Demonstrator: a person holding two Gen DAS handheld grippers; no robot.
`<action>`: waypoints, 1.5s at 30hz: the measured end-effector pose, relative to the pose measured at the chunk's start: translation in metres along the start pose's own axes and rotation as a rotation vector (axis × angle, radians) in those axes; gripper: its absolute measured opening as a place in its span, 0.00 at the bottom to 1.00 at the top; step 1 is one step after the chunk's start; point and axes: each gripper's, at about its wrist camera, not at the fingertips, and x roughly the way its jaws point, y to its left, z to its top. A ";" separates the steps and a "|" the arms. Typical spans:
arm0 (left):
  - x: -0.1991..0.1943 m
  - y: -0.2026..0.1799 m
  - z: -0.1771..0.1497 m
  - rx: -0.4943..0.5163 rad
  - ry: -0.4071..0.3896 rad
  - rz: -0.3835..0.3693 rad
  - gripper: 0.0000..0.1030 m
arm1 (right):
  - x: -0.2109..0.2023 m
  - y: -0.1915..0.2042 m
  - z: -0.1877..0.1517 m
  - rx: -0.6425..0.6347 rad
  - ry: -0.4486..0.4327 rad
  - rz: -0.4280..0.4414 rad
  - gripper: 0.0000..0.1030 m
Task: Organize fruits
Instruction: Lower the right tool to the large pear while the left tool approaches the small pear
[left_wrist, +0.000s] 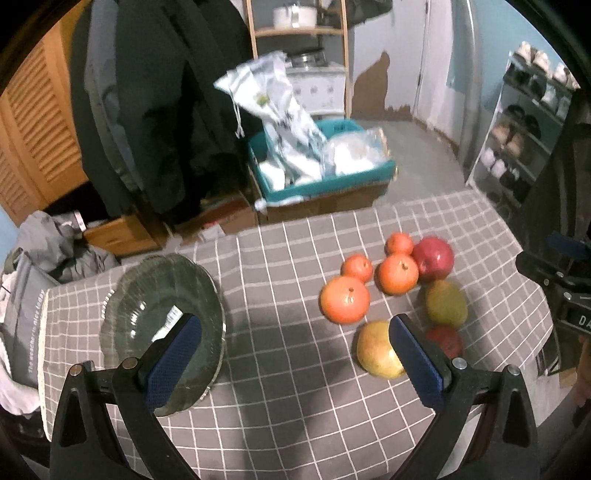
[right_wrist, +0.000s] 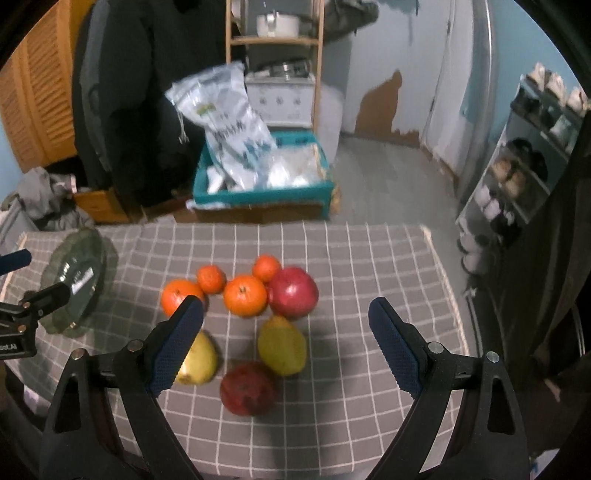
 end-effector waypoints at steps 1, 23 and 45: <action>0.006 -0.002 0.000 0.004 0.016 0.003 0.99 | 0.006 0.000 -0.003 -0.002 0.020 0.000 0.88; 0.105 -0.045 -0.016 0.002 0.274 -0.068 0.99 | 0.087 -0.014 -0.042 -0.006 0.251 0.001 0.88; 0.167 -0.076 -0.038 -0.063 0.457 -0.189 0.94 | 0.108 -0.036 -0.048 0.043 0.294 -0.005 0.88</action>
